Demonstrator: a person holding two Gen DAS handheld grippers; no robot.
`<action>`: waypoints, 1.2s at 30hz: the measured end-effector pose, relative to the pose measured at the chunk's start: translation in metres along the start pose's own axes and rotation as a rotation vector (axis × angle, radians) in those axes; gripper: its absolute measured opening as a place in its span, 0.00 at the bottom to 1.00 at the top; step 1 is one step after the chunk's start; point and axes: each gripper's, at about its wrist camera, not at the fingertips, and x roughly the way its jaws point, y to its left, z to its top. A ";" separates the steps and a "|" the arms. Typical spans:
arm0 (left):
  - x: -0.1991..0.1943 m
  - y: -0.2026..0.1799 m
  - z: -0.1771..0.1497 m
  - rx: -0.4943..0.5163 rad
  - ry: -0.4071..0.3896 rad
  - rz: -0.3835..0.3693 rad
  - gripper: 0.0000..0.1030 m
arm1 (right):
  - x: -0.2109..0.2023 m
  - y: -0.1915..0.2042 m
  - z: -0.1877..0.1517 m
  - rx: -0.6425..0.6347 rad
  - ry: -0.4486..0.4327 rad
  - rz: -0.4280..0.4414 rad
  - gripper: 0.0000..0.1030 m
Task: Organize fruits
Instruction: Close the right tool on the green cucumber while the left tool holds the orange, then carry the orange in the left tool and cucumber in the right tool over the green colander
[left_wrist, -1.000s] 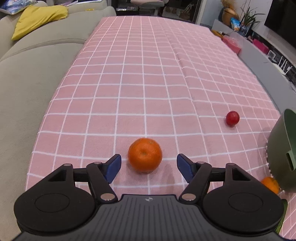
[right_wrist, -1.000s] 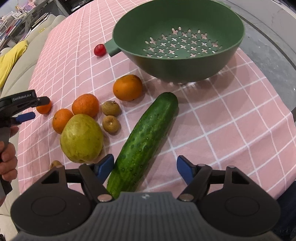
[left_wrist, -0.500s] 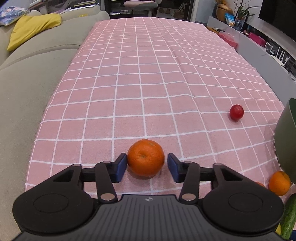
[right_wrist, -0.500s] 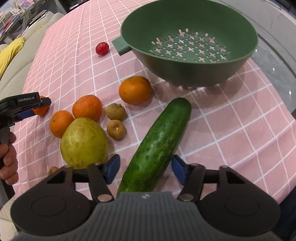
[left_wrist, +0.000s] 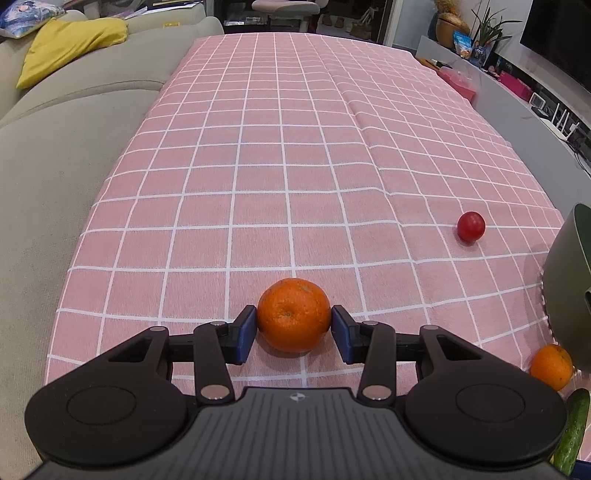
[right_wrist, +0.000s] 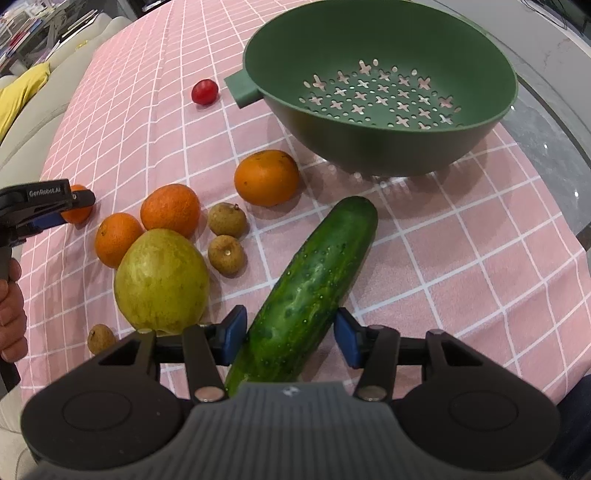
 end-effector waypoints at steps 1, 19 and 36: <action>0.000 0.000 0.000 -0.001 0.001 -0.001 0.48 | 0.000 -0.001 0.000 0.005 0.000 0.004 0.46; -0.025 0.004 -0.001 -0.014 -0.040 -0.021 0.48 | -0.019 -0.026 0.001 0.052 -0.012 0.076 0.37; -0.081 -0.012 -0.010 -0.025 -0.105 -0.064 0.48 | -0.038 -0.099 -0.004 0.337 0.130 0.309 0.35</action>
